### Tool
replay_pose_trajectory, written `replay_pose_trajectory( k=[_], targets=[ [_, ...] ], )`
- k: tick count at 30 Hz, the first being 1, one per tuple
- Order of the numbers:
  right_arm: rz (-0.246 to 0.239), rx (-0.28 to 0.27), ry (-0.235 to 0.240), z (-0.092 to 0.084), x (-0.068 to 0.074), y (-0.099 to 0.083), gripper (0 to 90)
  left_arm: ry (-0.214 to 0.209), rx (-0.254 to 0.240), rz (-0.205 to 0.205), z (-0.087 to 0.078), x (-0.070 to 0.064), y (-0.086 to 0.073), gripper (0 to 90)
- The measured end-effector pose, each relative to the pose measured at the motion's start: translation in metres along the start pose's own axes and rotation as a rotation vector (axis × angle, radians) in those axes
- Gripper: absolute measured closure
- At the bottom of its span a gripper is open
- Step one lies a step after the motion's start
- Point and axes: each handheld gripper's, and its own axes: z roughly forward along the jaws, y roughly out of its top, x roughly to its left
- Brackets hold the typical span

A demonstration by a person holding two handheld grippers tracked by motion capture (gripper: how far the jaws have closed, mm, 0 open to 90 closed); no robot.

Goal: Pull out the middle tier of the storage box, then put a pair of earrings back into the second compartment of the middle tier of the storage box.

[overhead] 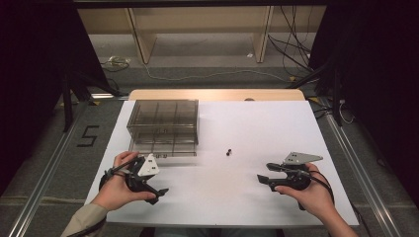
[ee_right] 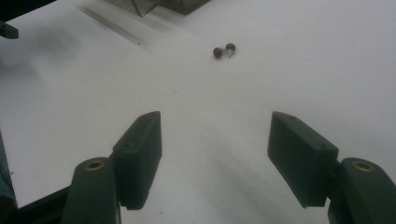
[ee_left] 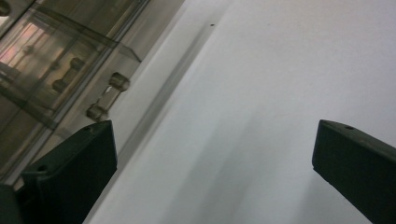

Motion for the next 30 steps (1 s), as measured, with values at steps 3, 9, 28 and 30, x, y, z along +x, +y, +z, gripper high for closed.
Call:
replay_pose_trajectory(
  k=[3,9,28,30],
  targets=[
    [0.0,-0.006,-0.004,0.0,0.0,0.001,35.6,-0.017,0.003,0.014,0.004,-0.009,-0.001,0.0],
    [-0.001,-0.005,-0.01,-0.001,0.001,0.0,35.7,-0.046,-0.006,0.014,0.008,-0.018,0.001,0.0],
    [-0.069,-0.039,-0.013,0.019,0.005,0.014,35.3,-0.07,0.0,-0.018,0.019,-0.017,-0.003,1.2],
    [-0.088,-0.035,-0.026,0.026,0.006,0.019,37.7,-0.073,0.003,-0.018,0.02,-0.017,-0.003,1.8]
  ],
)
